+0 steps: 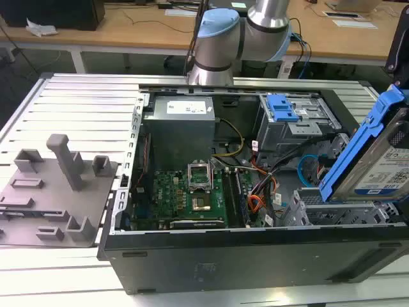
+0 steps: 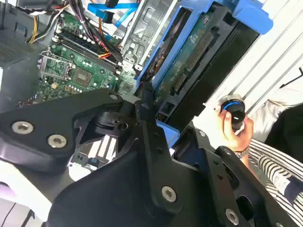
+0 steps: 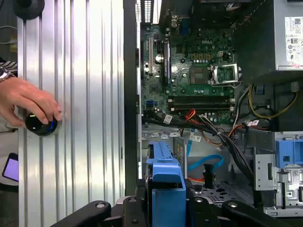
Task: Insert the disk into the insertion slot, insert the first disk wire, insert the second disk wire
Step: 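Insert the disk into the insertion slot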
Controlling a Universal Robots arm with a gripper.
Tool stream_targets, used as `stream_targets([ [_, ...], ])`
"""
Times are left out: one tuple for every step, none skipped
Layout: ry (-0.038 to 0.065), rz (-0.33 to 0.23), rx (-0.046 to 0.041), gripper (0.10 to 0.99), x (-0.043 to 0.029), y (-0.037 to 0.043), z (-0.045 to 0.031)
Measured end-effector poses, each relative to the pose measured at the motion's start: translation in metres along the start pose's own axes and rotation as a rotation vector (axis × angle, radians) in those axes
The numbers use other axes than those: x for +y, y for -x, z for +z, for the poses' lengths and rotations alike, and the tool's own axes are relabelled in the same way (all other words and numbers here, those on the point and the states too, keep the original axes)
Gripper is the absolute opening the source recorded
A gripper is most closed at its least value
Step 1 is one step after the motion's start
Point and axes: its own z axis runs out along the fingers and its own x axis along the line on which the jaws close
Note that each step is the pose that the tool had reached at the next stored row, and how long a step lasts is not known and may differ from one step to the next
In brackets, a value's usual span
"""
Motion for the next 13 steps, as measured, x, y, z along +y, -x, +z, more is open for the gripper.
stream_targets([
  [0.0,0.0,-0.0001,0.365,0.0,0.0,0.0008],
  [0.0,0.0,0.0,0.365,-0.0001,0.0,0.0029],
  [0.0,0.0,0.0,0.365,-0.0002,0.0,0.0039],
  [0.0,0.0,-0.0001,0.365,-0.0002,0.0,0.0052],
  [0.0,0.0,-0.0001,0.365,-0.0003,0.0,0.0071],
  [0.0,0.0,0.0,0.365,-0.0003,0.0,0.0091],
  [0.0,0.0,-0.0001,0.365,-0.0004,0.0,0.0106],
  [0.0,0.0,0.0,0.365,-0.0004,0.0,0.0115],
  [0.0,0.0,0.0,0.365,-0.0005,0.0,0.0119],
  [0.0,0.0,0.0,0.365,-0.0005,0.0,0.0123],
  [0.0,0.0,0.0,0.365,-0.0005,0.0,0.0131],
  [0.0,0.0,0.0,0.365,-0.0005,0.0,0.0143],
  [0.0,0.0,0.0,0.365,-0.0006,0.0001,0.0155],
])
